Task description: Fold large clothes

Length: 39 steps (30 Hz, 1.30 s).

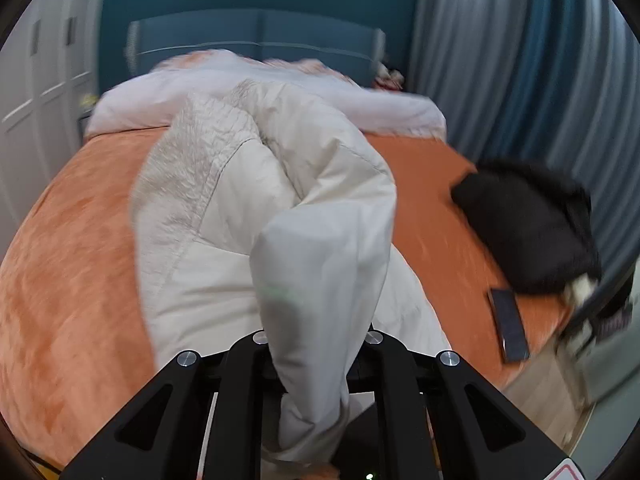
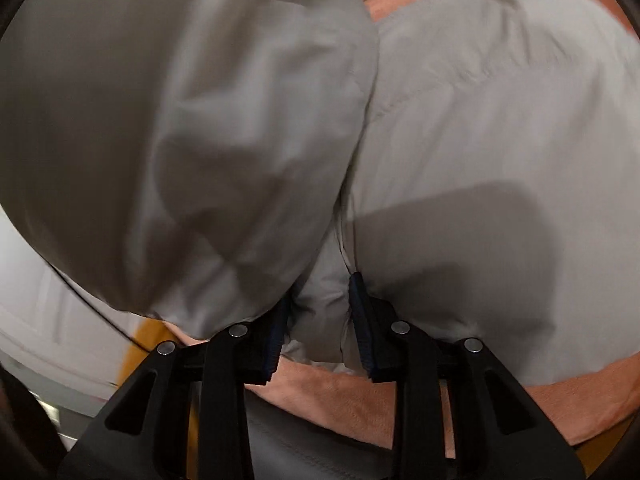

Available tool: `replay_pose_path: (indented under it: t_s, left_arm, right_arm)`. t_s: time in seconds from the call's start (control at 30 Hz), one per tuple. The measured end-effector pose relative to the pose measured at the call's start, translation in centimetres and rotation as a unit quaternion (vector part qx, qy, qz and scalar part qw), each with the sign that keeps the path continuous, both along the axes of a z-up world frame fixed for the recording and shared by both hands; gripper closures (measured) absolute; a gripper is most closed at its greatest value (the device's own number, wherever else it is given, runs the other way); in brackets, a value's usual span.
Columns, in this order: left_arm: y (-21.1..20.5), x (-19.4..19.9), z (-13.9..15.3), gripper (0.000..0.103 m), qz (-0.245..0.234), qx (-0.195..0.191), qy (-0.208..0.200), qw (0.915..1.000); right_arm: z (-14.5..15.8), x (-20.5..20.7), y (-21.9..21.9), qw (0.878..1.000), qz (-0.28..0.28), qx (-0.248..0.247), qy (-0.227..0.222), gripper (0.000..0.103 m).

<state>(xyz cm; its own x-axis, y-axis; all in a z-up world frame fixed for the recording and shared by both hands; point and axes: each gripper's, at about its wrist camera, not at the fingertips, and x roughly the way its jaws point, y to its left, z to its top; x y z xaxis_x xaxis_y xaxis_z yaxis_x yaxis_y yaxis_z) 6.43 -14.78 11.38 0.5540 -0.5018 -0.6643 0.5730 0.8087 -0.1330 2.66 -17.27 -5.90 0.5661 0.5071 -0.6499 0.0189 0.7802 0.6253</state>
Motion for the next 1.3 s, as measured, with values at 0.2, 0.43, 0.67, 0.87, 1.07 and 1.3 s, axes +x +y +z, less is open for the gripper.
replay_pose_path:
  t_s: [0.2,0.43,0.67,0.87,1.07,1.3]
  left_arm:
    - [-4.5,0.1,-2.3,0.095,-0.039,0.045,0.029,0.9978]
    - [-6.9,-0.4,-5.5,0.095,-0.066,0.106,0.027,0.9918]
    - [-10.8,-4.7,-10.3,0.095,-0.117,0.185,-0.029,0.9752]
    - [-11.2,-5.5,-12.0,0.095,-0.123,0.199,-0.046,0.9712]
    - [-9.4,-5.4,-11.4,0.092,-0.121,0.18,-0.046,0.9752]
    - [-5.0,-5.8,-6.9,0.071,-0.119,0.126,-0.025,0.9846]
  right_arm:
    - [-2.2,-4.0,-4.4,0.979,-0.065,0.186,0.057,0.082]
    - [2.3,-11.7,-12.7,0.976,-0.197,0.087,0.018,0.078]
    - [9.8,-13.6,-18.6,0.97,-0.221,-0.07,-0.068,0.069]
    - [12.8,-6.6,-21.0,0.98,-0.132,-0.105,-0.11,0.052]
    - [10.0,1.1,-18.3,0.991,-0.04,-0.095,-0.086,0.052]
    - [9.2,2.7,-17.0,0.992,-0.032,-0.069,-0.1,0.092]
